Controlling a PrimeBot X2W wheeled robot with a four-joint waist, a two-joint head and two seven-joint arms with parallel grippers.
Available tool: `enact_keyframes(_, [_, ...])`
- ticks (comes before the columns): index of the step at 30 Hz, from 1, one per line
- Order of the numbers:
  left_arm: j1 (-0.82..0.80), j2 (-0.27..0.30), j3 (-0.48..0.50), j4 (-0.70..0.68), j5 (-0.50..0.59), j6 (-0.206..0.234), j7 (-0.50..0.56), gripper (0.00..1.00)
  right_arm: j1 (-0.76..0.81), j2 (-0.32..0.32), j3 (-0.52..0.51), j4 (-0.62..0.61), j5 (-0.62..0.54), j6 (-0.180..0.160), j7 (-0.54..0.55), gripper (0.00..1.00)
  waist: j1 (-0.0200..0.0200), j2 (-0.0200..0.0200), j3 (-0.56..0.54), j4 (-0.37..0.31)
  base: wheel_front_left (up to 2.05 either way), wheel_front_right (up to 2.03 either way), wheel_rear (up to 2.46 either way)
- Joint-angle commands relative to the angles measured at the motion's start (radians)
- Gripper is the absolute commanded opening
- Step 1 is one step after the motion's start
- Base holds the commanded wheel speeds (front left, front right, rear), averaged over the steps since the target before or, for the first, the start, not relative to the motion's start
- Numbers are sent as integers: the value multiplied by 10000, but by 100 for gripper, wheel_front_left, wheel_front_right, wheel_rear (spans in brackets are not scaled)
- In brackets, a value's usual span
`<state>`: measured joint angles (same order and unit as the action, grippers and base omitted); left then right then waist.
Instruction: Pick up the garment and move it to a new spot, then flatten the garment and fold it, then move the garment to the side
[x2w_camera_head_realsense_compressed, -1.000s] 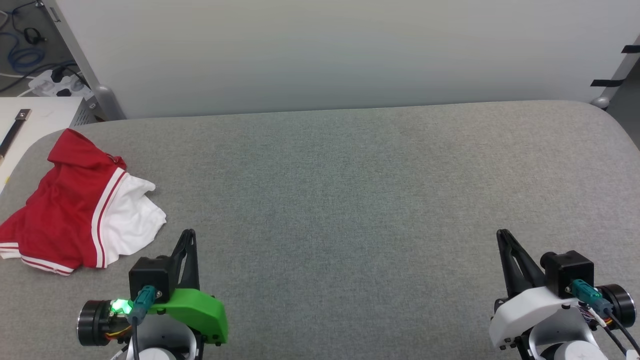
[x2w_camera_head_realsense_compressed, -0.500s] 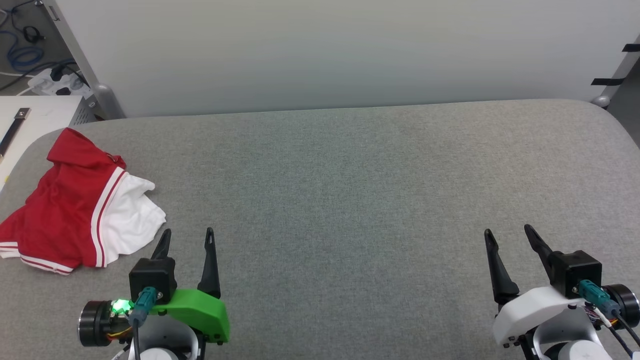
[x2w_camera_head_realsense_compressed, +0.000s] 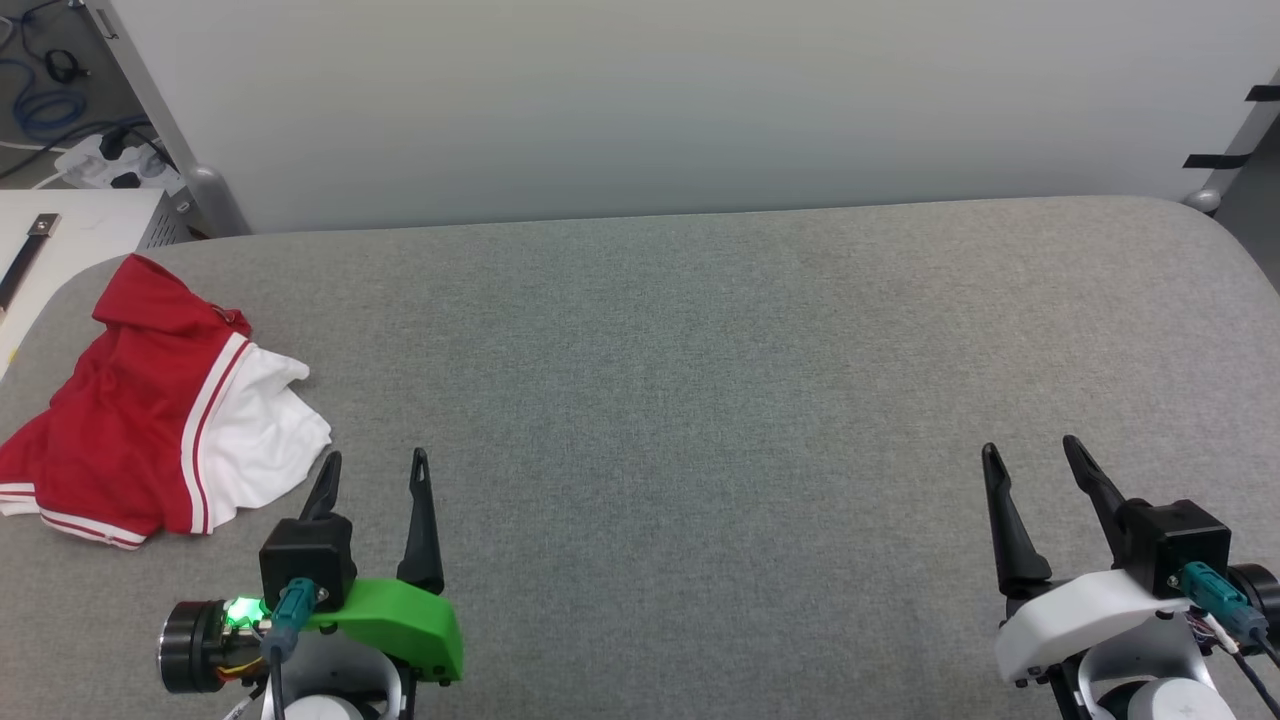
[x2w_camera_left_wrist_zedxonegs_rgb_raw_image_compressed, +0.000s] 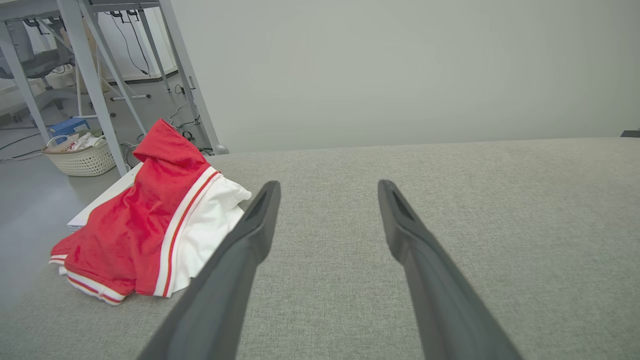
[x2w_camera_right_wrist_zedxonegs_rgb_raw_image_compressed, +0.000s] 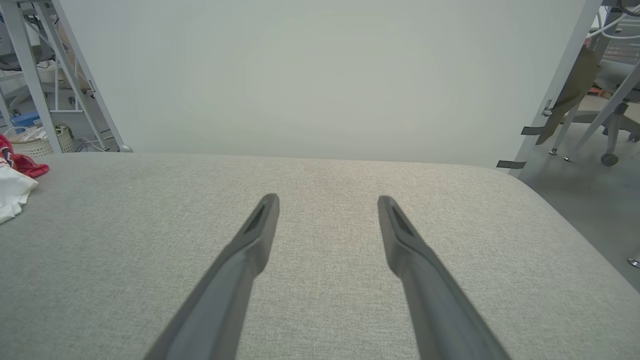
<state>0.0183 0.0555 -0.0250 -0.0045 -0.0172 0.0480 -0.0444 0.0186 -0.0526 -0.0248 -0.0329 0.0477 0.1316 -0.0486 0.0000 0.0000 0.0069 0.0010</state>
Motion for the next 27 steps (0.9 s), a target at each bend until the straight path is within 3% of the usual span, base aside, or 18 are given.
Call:
enact_keyframes(1, [-53,-11,-24,-26,-3,89,-117,100,62,5,-19,-90,107,-2,-102,100,0,0,-1,4,0,0,0])
enact_keyframes(27, [53,-22,-240,-52,-6,412,-659,100,314,10,-39,-378,452,-4,-636,100,0,0,-8,96,0,0,0])
